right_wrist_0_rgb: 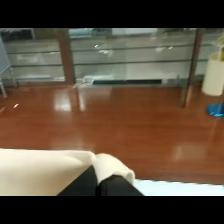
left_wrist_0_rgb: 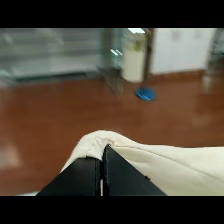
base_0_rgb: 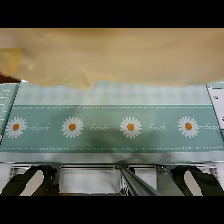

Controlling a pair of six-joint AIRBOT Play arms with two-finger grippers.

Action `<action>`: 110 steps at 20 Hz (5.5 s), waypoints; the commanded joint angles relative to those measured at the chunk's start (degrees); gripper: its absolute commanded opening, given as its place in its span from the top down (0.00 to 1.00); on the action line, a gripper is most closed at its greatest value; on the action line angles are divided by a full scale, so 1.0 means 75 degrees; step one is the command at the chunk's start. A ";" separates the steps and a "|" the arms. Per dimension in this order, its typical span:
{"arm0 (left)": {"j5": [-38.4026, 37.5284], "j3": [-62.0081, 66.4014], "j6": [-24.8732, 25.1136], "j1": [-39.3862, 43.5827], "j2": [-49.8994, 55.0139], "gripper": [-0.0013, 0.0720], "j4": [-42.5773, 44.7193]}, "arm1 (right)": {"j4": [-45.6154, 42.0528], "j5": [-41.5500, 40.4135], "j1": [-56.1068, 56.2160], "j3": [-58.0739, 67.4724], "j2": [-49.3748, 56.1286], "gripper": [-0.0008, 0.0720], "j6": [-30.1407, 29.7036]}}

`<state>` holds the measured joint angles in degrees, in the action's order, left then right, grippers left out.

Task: Fold the shirts.

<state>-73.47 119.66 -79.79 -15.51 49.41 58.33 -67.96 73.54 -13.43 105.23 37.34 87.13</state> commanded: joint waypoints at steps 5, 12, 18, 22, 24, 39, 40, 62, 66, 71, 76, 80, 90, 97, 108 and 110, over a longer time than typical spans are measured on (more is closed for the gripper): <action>-0.0286 -0.0259 -0.0472 0.1160 -0.2049 0.96 0.2323 | -0.0615 0.1524 0.0003 0.0070 -0.1064 0.96 0.0481; -0.0871 -0.2970 -0.0804 0.1760 -0.1536 0.96 0.3174 | 0.0921 0.2378 0.0006 -0.0973 -0.0041 0.96 0.0399; 0.0277 -0.4753 -0.0807 0.1775 0.0909 0.96 0.3142 | 0.0997 0.0976 0.0012 -0.2824 0.2133 0.96 -0.0332; 0.1207 -0.4657 -0.1148 0.1769 0.2888 0.95 0.2634 | 0.1839 -0.0125 0.0015 -0.2871 0.4406 0.96 -0.0839; 0.1772 -0.4424 -0.1151 0.1775 0.3923 0.95 0.1833 | 0.2285 -0.0737 0.0012 -0.2559 0.5680 0.96 -0.0924; 0.0562 -0.3488 -0.0822 0.0985 0.6438 0.95 0.0073 | 0.3448 0.0723 -0.0251 -0.0388 0.9203 0.96 -0.1020; -0.0009 -0.3474 -0.0551 0.0889 0.6438 0.95 0.0076 | 0.3182 0.1070 -0.0280 -0.0391 0.9090 0.96 -0.1067; -0.2652 -0.5117 -0.0825 0.0755 0.6239 0.02 0.1638 | -0.0624 0.2410 -0.0006 -0.1629 0.8332 0.14 0.0003; -0.1408 -0.7635 -0.0207 -0.0221 0.4173 0.02 0.1416 | -0.0385 0.0463 -0.1294 -0.4115 0.5706 0.14 -0.0079; -0.0423 -1.0955 -0.0332 -0.1620 0.1760 0.02 0.0962 | 0.1463 -0.0901 -0.2165 -0.8480 0.2667 0.14 -0.1218; 0.0431 -1.2823 0.0169 -0.1999 0.0758 0.03 -0.0560 | 0.2428 -0.0807 -0.2194 -0.9990 0.1402 0.14 -0.1588; 0.1349 -1.3213 0.0216 -0.1306 0.0764 0.03 -0.1297 | 0.2483 -0.0679 -0.2194 -1.0043 0.1381 0.14 -0.1582; 0.1664 -1.3330 0.1046 0.0568 0.0973 0.95 -0.1842 | 0.1072 -0.0746 -0.3465 -0.9244 0.1387 0.14 -0.1102; 0.1597 -1.2858 0.1241 0.0562 0.0866 0.95 -0.1848 | -0.0685 0.0431 -0.2550 -1.0066 0.2148 0.14 -0.0388; 0.1749 -1.2858 0.1212 0.0562 0.0871 0.95 -0.2259 | 0.2465 -0.1224 -0.1655 -1.0086 0.4220 0.14 -0.1314; 0.1920 -1.2858 0.1212 0.0565 0.0871 0.95 -0.2463 | 0.2675 -0.1384 -0.1655 -1.0086 0.4342 0.14 -0.1384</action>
<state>-60.31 23.18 -70.72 -11.31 55.96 42.22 -51.53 67.37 -26.13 29.65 67.59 78.19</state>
